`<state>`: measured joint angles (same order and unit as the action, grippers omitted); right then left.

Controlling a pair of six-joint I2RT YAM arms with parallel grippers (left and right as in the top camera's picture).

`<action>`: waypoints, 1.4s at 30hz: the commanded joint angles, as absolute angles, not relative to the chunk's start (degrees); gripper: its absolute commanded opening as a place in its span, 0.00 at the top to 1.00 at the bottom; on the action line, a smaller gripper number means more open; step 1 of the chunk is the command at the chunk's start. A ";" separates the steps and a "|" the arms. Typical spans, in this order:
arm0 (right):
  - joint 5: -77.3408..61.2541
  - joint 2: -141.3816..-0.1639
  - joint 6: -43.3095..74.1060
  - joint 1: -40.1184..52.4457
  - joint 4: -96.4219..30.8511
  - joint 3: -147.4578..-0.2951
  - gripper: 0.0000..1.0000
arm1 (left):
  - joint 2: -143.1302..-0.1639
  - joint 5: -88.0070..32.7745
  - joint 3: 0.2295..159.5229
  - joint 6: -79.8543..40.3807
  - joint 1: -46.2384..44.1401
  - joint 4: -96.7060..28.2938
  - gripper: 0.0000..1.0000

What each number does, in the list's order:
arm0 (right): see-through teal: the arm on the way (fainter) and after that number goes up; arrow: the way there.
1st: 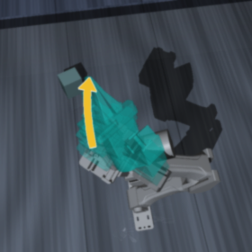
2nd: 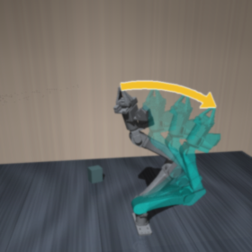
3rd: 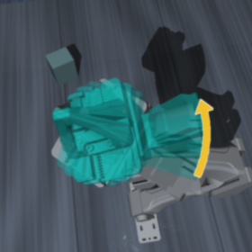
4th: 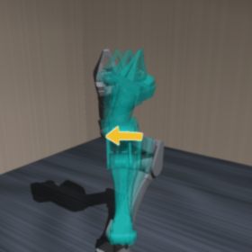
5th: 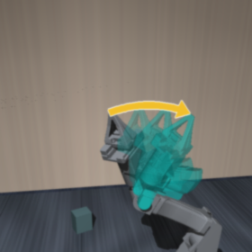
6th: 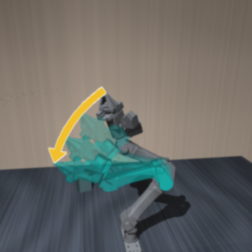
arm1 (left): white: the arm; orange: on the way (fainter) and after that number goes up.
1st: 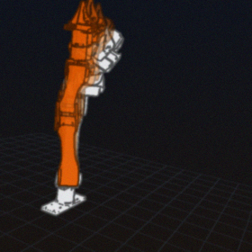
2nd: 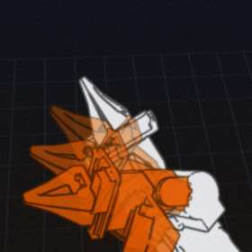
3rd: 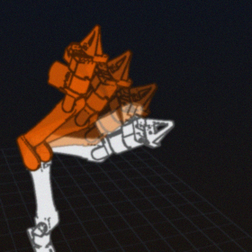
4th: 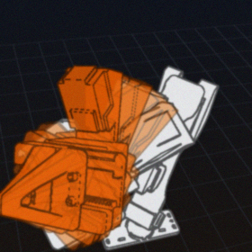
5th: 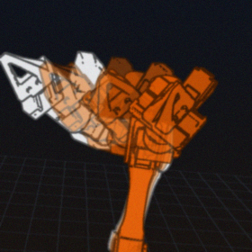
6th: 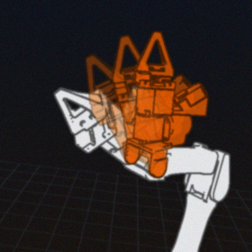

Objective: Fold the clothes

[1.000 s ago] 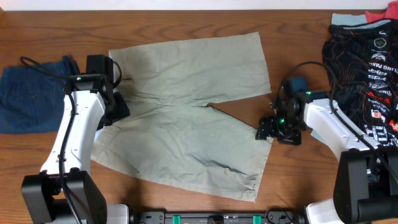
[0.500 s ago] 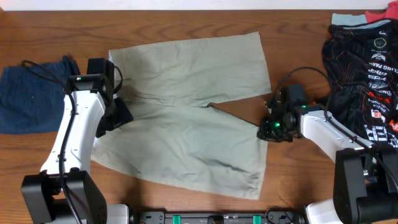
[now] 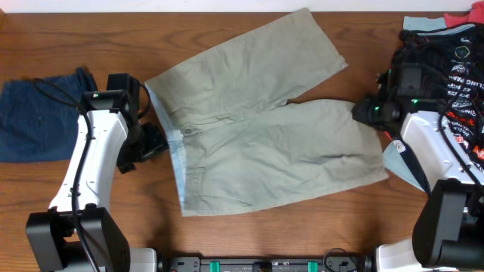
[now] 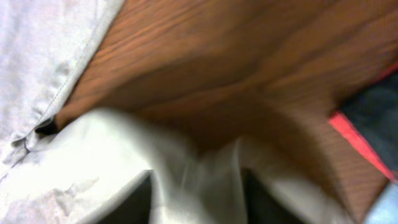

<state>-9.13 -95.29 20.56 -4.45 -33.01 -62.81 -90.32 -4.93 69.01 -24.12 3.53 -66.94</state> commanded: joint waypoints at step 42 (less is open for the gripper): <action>0.12 -79.77 54.19 -12.21 -44.84 -39.11 0.03 | -61.14 -23.86 30.13 -61.23 3.40 -49.01 0.24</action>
